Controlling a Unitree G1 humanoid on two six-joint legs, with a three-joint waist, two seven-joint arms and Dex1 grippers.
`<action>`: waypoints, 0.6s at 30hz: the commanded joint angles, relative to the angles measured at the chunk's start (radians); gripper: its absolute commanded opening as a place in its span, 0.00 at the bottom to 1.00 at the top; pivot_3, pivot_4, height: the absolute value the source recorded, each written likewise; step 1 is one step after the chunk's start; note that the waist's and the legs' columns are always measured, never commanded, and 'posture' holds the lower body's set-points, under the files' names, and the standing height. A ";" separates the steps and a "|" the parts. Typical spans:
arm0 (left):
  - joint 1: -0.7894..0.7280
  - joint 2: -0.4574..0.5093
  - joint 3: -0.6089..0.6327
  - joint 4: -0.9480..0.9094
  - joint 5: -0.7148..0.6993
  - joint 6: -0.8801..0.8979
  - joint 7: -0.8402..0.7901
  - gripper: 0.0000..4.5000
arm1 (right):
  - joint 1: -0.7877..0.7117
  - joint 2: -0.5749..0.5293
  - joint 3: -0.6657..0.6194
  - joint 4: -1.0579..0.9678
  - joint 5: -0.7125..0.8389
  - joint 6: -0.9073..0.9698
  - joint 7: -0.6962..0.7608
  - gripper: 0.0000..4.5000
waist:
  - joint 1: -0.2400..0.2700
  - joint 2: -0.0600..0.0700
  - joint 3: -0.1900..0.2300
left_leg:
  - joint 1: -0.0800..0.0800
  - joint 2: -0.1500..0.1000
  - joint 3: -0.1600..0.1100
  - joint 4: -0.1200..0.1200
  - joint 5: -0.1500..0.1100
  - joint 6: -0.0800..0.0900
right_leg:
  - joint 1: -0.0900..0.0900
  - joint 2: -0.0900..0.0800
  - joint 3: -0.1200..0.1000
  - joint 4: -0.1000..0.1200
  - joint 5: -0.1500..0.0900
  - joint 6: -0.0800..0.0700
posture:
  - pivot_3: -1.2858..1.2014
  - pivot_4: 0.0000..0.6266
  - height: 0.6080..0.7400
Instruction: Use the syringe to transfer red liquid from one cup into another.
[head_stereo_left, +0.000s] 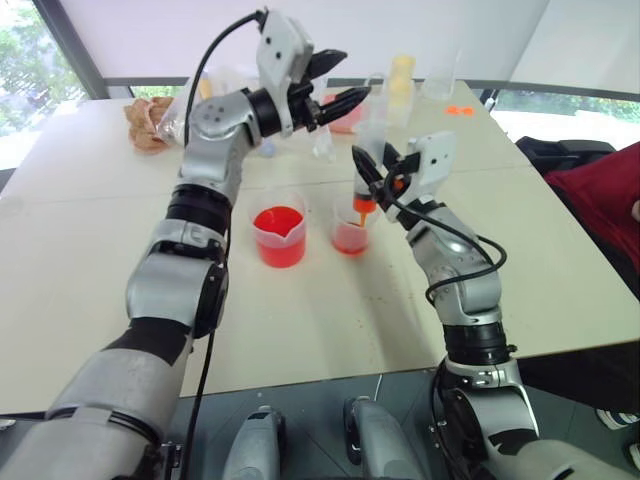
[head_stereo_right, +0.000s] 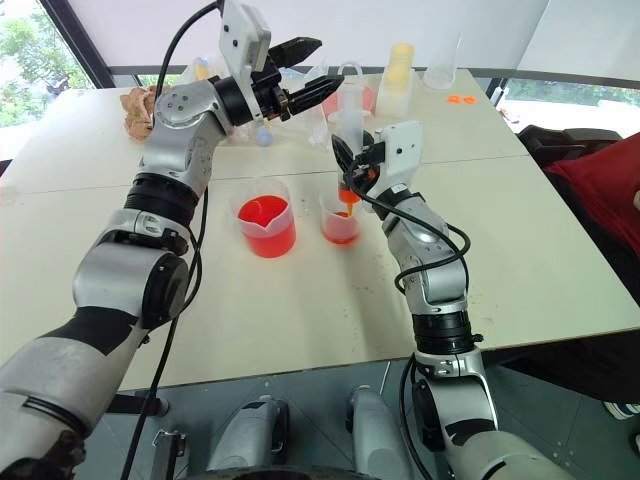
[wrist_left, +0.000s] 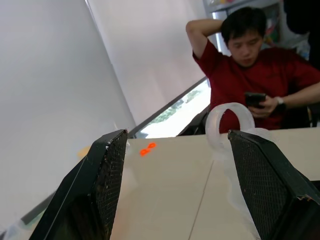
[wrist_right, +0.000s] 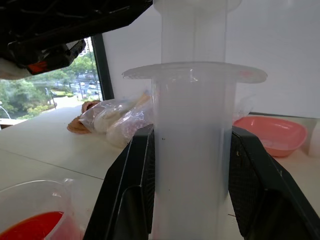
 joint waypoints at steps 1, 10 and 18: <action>-0.031 -0.028 -0.024 0.034 0.042 -0.047 0.011 0.75 | -0.014 0.004 0.014 -0.078 0.001 -0.034 0.014 0.31 | 0.000 0.000 0.000 | 0.000 0.000 0.000 0.000 0.000 0.000 | 0.000 0.000 0.000 0.000 0.000 0.000 | 0.52 0.24 1.00; -0.045 -0.050 -0.017 0.077 0.059 -0.079 0.010 0.25 | -0.016 0.016 0.023 -0.082 -0.010 -0.043 0.011 0.31 | 0.000 0.000 0.000 | 0.000 0.000 0.000 0.000 0.000 0.000 | 0.000 0.000 0.000 0.000 0.000 0.000 | 0.52 0.24 1.00; -0.031 -0.056 -0.015 0.034 0.039 -0.049 -0.053 0.01 | -0.022 0.025 0.025 -0.081 -0.009 -0.047 0.011 0.31 | -0.001 0.000 0.000 | 0.000 0.000 0.000 0.000 0.000 0.000 | 0.000 0.000 0.000 0.000 0.000 0.000 | 0.52 0.24 1.00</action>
